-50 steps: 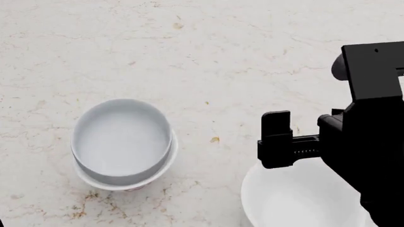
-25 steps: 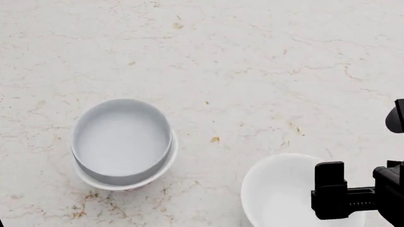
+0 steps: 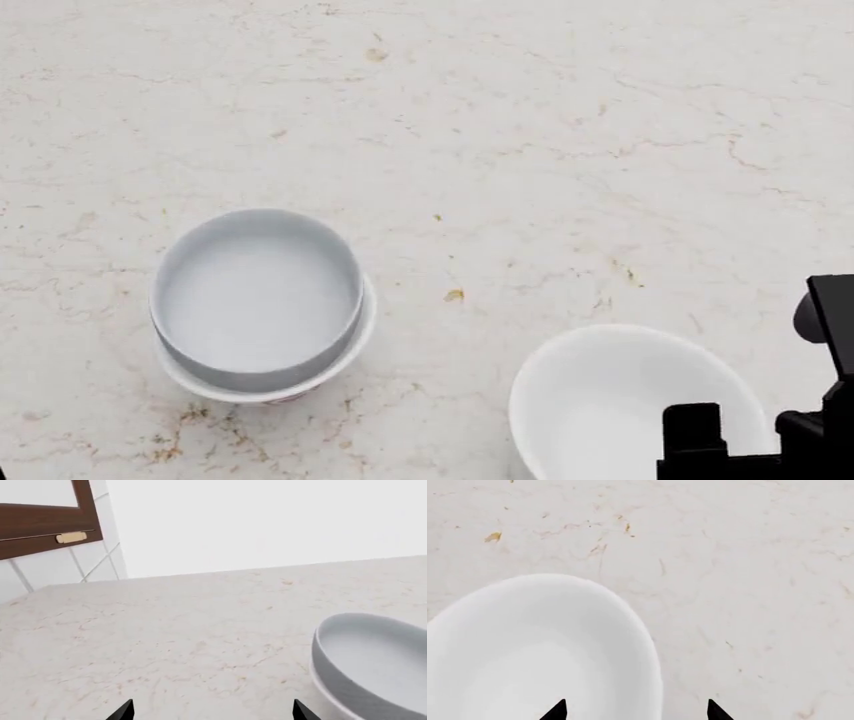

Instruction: Stack the bowls from largest to smallest.

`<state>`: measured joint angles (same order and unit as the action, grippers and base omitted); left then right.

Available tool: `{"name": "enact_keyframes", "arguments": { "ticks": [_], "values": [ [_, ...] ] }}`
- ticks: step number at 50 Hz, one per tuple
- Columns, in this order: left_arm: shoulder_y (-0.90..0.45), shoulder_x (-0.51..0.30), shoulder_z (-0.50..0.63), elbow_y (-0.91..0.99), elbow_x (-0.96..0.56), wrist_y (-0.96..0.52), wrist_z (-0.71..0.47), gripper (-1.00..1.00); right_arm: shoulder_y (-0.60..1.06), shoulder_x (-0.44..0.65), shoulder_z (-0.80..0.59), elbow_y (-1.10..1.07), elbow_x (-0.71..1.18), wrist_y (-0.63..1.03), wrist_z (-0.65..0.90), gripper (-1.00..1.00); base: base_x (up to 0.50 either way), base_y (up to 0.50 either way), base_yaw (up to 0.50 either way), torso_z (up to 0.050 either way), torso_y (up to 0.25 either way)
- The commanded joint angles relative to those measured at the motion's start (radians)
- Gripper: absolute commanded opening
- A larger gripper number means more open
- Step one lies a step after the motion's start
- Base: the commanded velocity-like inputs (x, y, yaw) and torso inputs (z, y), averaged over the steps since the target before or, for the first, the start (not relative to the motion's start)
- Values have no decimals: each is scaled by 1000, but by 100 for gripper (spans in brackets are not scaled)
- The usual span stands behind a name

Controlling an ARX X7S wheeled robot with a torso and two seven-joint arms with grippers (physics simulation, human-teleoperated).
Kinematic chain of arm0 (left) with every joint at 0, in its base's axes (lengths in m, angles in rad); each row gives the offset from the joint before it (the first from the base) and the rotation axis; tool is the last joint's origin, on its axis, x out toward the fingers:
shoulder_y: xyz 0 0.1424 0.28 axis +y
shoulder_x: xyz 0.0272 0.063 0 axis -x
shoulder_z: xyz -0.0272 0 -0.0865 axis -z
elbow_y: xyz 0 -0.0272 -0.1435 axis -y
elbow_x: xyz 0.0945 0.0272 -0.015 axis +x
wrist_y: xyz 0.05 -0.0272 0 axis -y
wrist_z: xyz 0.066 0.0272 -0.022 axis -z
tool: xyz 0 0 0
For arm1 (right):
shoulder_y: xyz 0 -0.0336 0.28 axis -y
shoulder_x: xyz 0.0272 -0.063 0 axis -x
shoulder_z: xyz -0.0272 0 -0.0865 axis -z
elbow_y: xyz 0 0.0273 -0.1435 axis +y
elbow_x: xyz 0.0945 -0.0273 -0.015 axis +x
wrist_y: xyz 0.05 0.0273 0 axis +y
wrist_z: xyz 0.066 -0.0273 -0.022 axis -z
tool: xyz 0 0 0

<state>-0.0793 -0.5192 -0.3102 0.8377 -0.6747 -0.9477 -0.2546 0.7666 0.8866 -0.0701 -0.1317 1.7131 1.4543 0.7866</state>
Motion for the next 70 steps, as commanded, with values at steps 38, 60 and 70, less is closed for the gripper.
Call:
{"name": "enact_keyframes", "arguments": {
  "ticks": [38, 60, 70],
  "values": [
    [-4, -13, 11, -22, -7, 13, -12, 100, -4, -46, -52, 148, 3, -95, -71, -100, 0, 0, 0, 0, 0],
    [17, -19, -24, -16, -27, 19, -15, 100, 332, -134, -129, 243, 201, -105, 97, -100, 0, 0, 0, 0, 0],
    [16, -20, -24, -28, -24, 26, -17, 100, 595, -313, -246, 472, 51, -96, -51, -100, 0, 0, 0, 0, 0]
  ]
}}
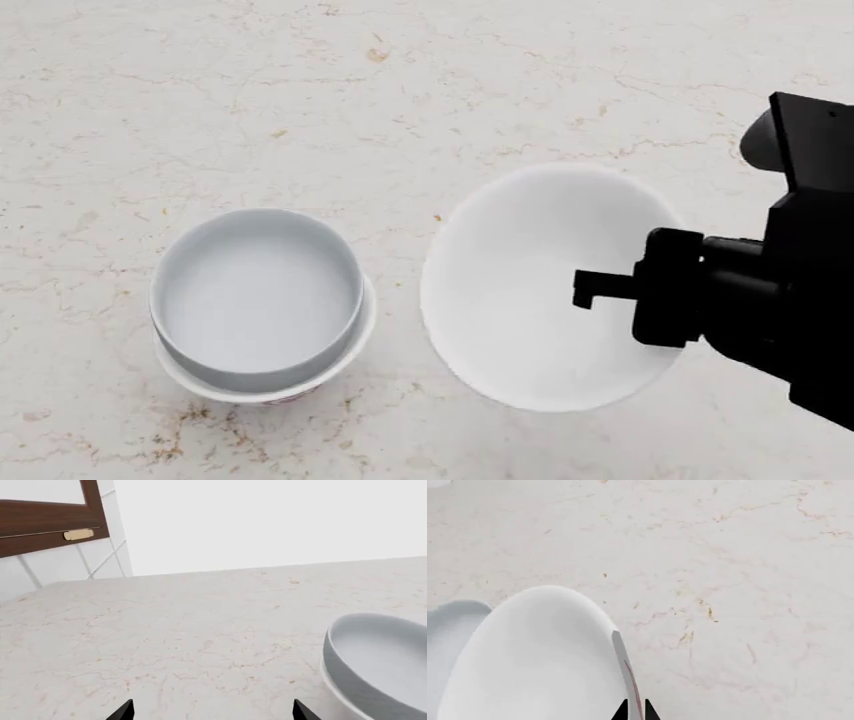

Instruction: Stack the bowls from largest to smallest.

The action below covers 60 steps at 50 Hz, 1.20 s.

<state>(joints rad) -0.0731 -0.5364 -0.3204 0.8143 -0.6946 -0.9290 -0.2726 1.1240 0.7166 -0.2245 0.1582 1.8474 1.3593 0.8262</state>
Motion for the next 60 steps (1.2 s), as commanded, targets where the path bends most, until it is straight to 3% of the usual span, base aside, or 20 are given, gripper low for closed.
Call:
{"name": "enact_keyframes", "arguments": {
  "ticks": [1, 16, 36, 46, 60],
  "values": [
    [13, -4, -18, -3, -7, 8, 2, 100, 246, -148, -98, 190, -95, -2, -102, -100, 0, 0, 0, 0, 0],
    [-7, 5, 26, -32, 17, 23, -6, 100, 522, -358, -252, 567, -320, -76, -431, -100, 0, 0, 0, 0, 0],
    [17, -5, -16, -25, -10, 28, 1, 100, 471, -535, -317, 698, -361, -143, -559, -100, 0, 0, 0, 0, 0],
    [14, -6, -13, -33, -10, 33, -2, 100, 374, -545, -294, 621, -311, -141, -480, -100, 0, 0, 0, 0, 0],
    [5, -8, -12, -38, -15, 32, -8, 100, 334, -545, -336, 633, -357, -175, -525, -100, 0, 0, 0, 0, 0]
  ]
}}
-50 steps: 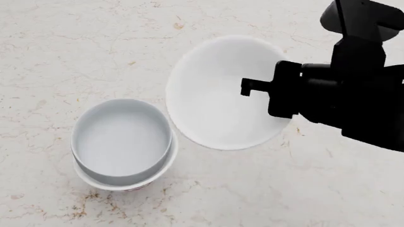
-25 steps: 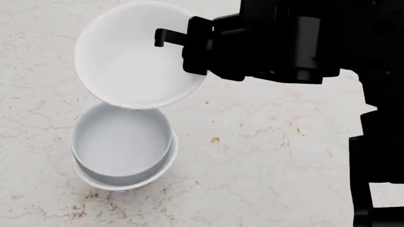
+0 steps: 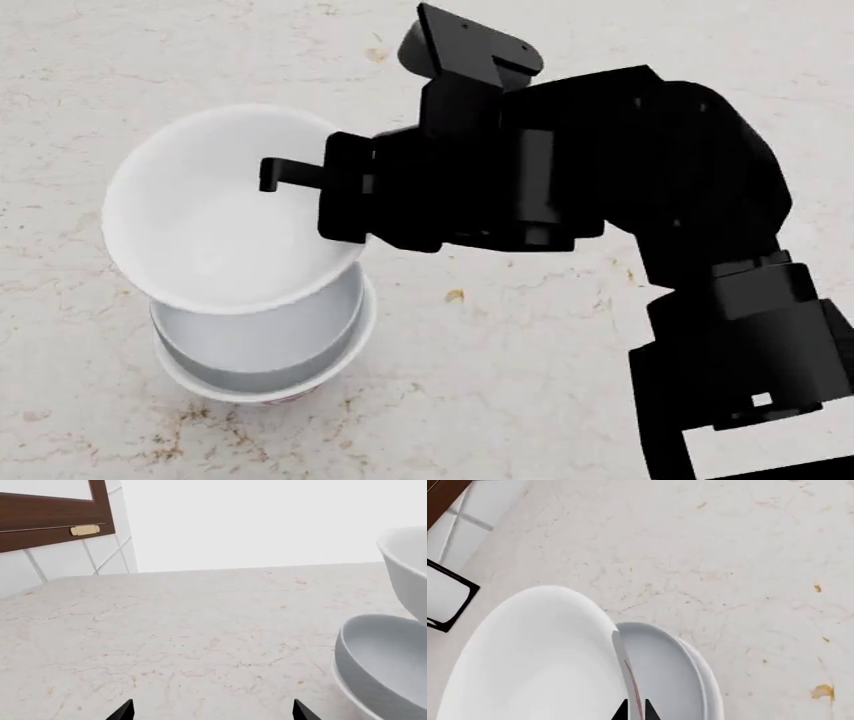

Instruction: Stack the bowls from largest to smallest.

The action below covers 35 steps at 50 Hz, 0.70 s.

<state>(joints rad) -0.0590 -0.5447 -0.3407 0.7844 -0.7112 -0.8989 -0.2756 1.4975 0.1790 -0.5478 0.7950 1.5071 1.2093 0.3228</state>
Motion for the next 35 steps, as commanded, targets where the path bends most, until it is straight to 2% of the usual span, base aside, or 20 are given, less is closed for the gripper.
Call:
{"name": "enact_keyframes", "arguments": {
  "ticks": [1, 16, 35],
  "values": [
    [-10, 0, 9, -8, 0, 1, -7, 100, -42, -7, -15, -5, -18, -27, -24, -100, 0, 0, 0, 0, 0],
    [20, -8, -21, 6, -13, 10, -1, 100, -115, -7, -44, -28, -35, -46, -46, -100, 0, 0, 0, 0, 0],
    [20, -13, -23, 4, -21, 12, -4, 100, -121, -12, -46, -30, -25, -52, -32, -100, 0, 0, 0, 0, 0]
  ]
}}
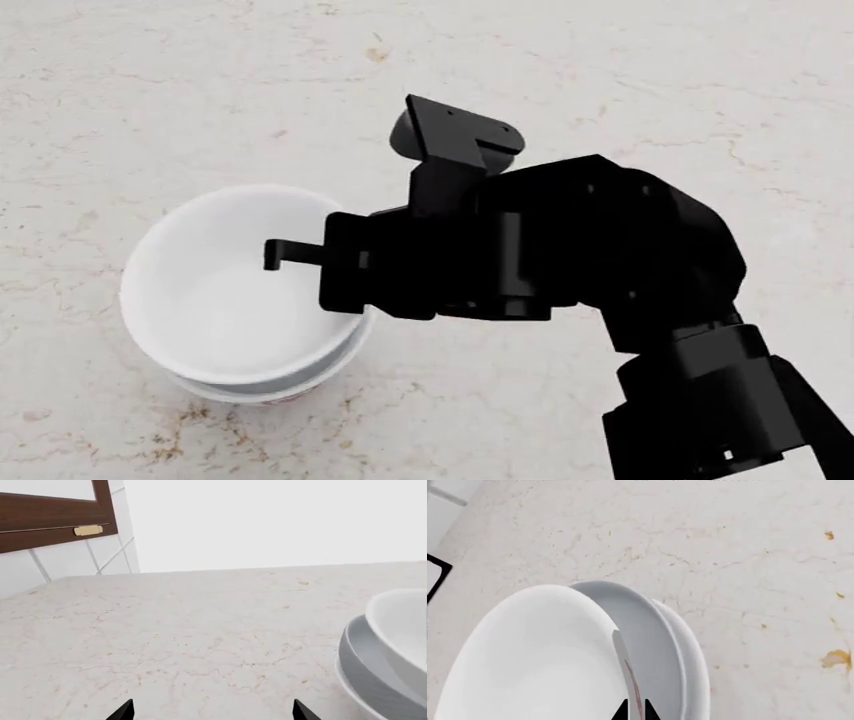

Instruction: Stack the bowls from largest to smallest.

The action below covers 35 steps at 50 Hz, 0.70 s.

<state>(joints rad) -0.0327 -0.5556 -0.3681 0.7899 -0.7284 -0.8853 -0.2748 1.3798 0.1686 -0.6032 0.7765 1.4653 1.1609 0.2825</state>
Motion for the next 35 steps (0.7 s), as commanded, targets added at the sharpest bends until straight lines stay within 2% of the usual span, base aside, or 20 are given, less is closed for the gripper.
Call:
{"name": "enact_keyframes", "arguments": {
  "ticks": [1, 4, 5, 13, 23, 27, 31, 35],
  "values": [
    [-7, -2, 6, -1, -5, -3, -6, 100, -2, 1, 9, -18, 18, 0, 10, -100, 0, 0, 0, 0, 0],
    [-6, -2, 6, -2, -5, 0, -6, 100, 14, 3, 13, -16, 24, 4, 22, -100, 0, 0, 0, 0, 0],
    [-6, -3, 6, -1, -5, 0, -6, 100, 15, 5, 15, -23, 27, 6, 27, 100, 0, 0, 0, 0, 0],
    [-41, 5, 50, -12, 8, -6, -24, 100, 6, 21, 30, -60, 56, 21, 60, 100, 0, 0, 0, 0, 0],
    [-25, 1, 39, -10, 3, 3, -17, 100, -6, 47, 64, -135, 103, 27, 124, 100, 0, 0, 0, 0, 0],
    [-54, 6, 78, -27, 19, -1, -29, 100, -24, 84, 101, -238, 143, 25, 191, 100, 0, 0, 0, 0, 0],
    [-24, -7, 32, 3, -9, -9, -25, 100, -71, 138, 156, -387, 175, -12, 269, 100, 0, 0, 0, 0, 0],
    [-58, -26, 3, 24, -52, -48, -45, 100, -124, 200, 206, -560, 168, -66, 324, 100, 0, 0, 0, 0, 0]
  ]
}}
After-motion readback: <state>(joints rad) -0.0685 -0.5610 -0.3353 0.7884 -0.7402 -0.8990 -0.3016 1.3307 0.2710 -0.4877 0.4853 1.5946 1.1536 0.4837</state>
